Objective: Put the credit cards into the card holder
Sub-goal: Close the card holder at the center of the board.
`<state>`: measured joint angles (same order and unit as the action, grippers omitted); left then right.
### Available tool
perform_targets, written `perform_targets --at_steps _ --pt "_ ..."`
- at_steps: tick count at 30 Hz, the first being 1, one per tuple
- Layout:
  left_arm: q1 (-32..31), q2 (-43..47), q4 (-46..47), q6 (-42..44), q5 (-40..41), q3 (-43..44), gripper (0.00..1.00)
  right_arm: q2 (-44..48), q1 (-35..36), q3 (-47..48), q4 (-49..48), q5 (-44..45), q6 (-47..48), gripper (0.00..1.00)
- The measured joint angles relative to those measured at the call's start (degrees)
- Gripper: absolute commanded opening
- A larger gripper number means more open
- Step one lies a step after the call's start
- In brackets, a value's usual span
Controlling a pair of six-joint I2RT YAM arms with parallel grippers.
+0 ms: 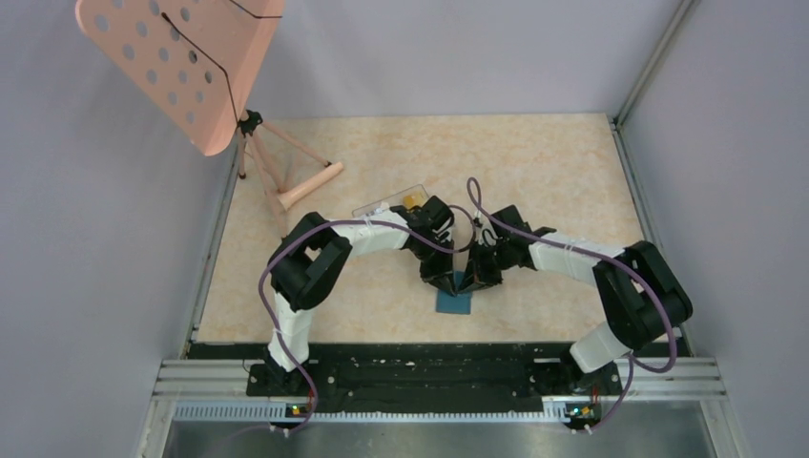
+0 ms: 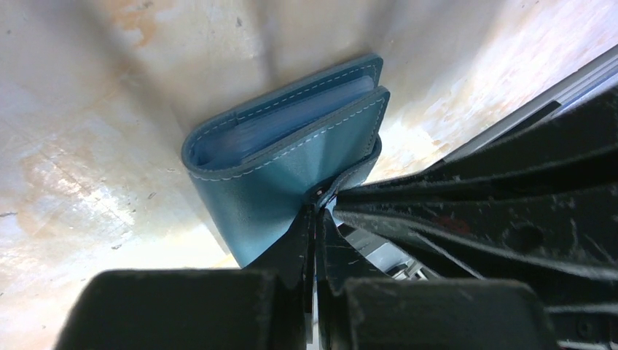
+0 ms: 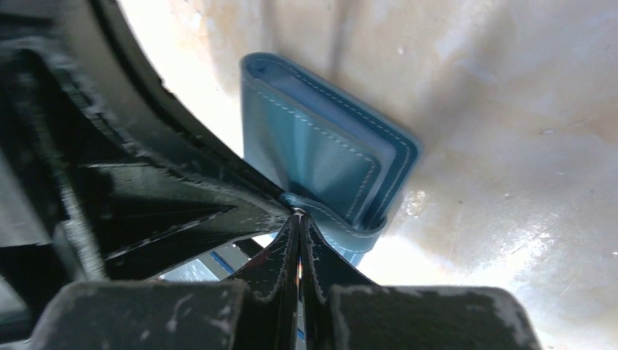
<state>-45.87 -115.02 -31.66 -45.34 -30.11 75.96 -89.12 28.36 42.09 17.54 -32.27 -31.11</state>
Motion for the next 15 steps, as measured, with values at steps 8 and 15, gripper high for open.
perform_targets --at_steps 8,15 --pt "0.0 0.4 3.5 -0.1 -0.7 0.3 0.0 6.5 0.1 0.0 -1.5 0.2 -1.7 0.0" --pt "0.0 0.9 2.9 0.0 0.3 0.9 0.0 6.9 0.1 0.1 -1.5 1.4 -1.9 0.0"
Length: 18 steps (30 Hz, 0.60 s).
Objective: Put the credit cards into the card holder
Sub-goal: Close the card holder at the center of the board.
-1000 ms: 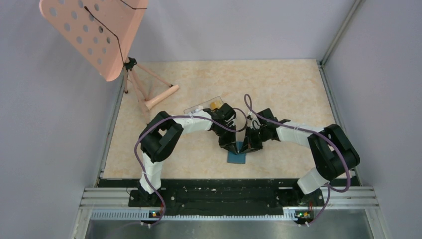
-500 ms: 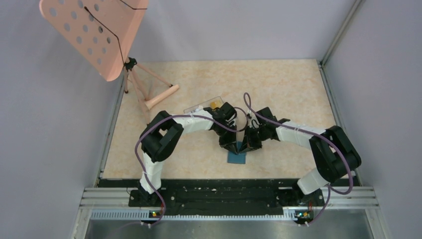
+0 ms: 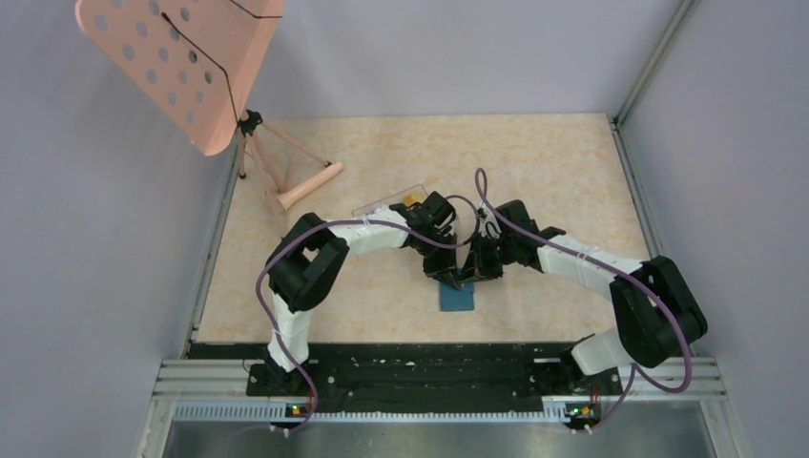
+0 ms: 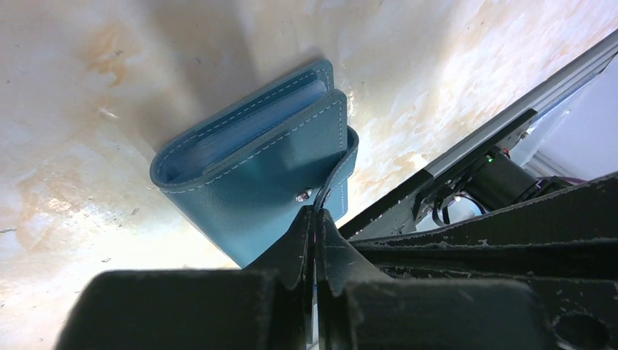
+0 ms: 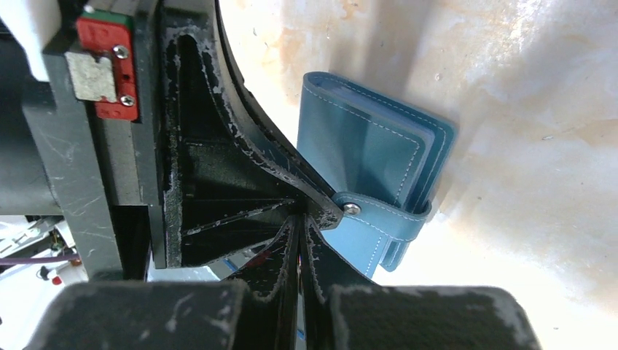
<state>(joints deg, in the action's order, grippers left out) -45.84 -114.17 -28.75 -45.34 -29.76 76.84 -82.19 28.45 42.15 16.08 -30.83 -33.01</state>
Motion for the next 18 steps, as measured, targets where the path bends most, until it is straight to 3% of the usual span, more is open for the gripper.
perform_targets --at_steps 18 --pt "0.0 0.2 -3.0 -0.2 0.8 0.3 0.0 -3.4 0.0 0.0 1.1 2.9 1.5 0.0"
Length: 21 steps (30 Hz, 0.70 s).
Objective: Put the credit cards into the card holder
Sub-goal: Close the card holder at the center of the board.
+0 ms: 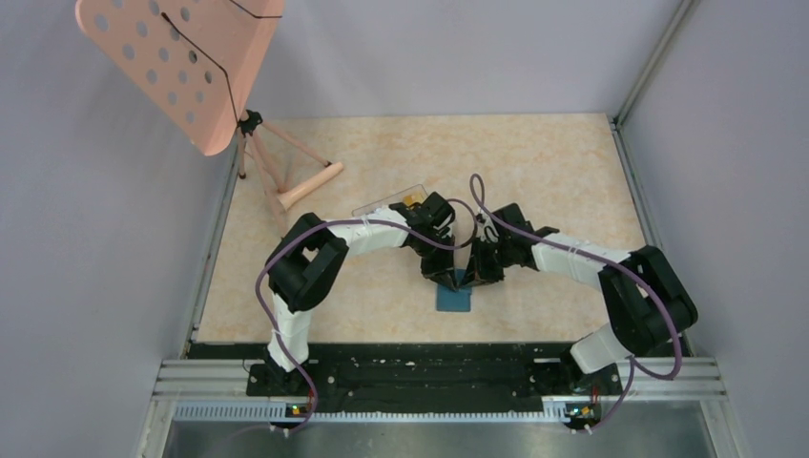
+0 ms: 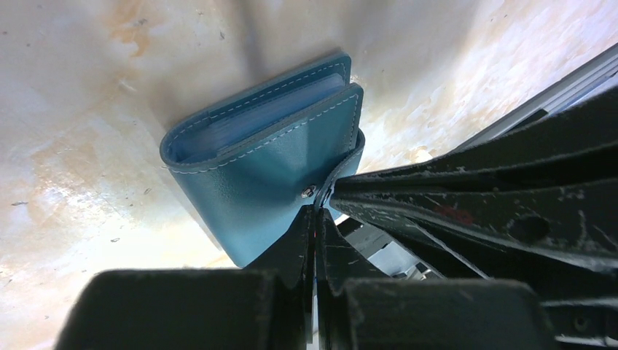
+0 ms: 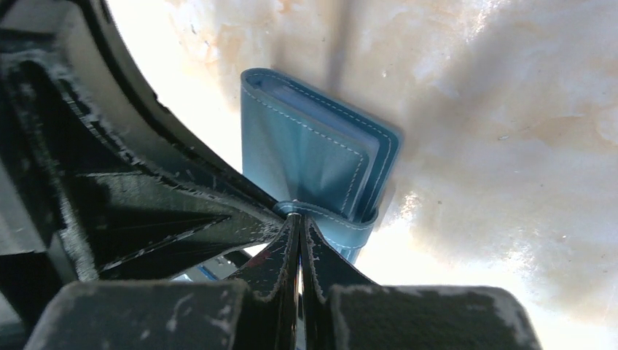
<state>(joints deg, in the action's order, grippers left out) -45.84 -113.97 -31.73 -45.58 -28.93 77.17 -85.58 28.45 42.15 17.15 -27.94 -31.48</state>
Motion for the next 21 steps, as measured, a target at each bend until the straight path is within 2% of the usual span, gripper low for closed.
perform_targets --at_steps 21 --pt "0.8 -2.1 -1.3 -0.2 -0.8 -0.5 0.0 -4.6 0.2 0.4 -1.6 -1.7 0.4 0.0"
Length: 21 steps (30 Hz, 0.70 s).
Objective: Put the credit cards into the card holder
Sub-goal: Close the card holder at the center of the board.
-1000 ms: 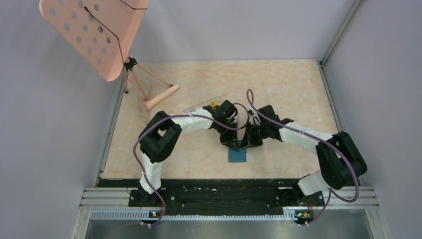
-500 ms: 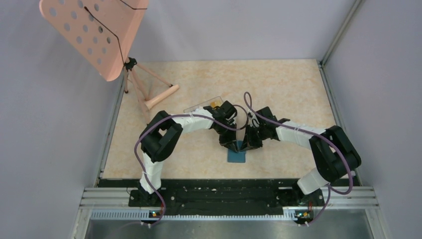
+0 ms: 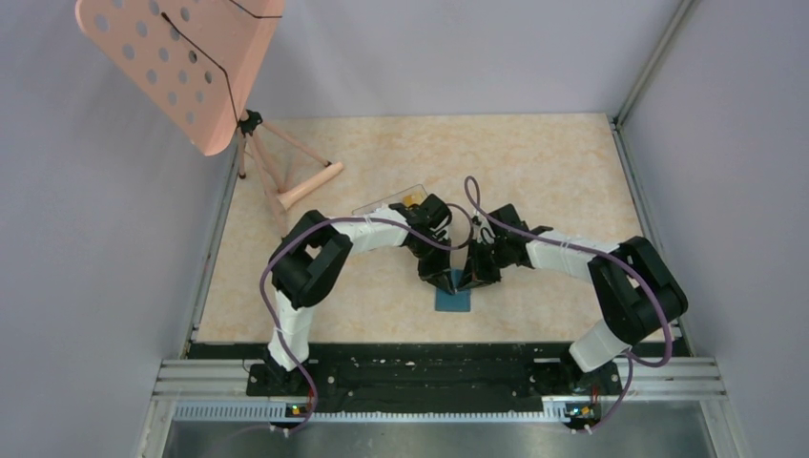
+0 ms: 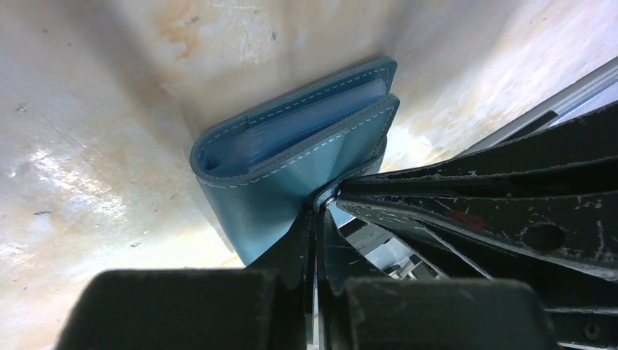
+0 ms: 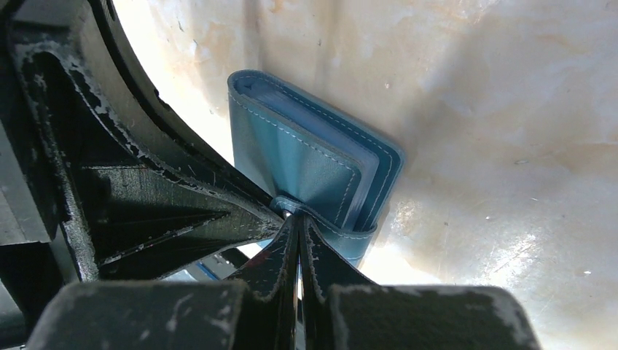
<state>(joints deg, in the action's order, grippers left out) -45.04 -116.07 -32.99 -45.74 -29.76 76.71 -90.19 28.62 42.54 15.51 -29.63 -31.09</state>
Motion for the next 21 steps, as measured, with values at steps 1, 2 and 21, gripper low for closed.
perform_targets --at_steps 1,2,21 --pt "0.1 -0.1 0.0 0.0 -0.2 0.0 0.0 0.0 0.2 0.1 0.1 0.2 0.0 0.0" --pt "0.2 -0.3 0.0 0.0 -0.4 0.0 0.0 0.0 0.4 0.2 0.3 0.4 0.0 0.0" --pt "3.0 14.8 17.1 0.3 -0.4 -14.7 0.86 11.8 -1.0 1.1 3.3 8.6 1.5 0.69"
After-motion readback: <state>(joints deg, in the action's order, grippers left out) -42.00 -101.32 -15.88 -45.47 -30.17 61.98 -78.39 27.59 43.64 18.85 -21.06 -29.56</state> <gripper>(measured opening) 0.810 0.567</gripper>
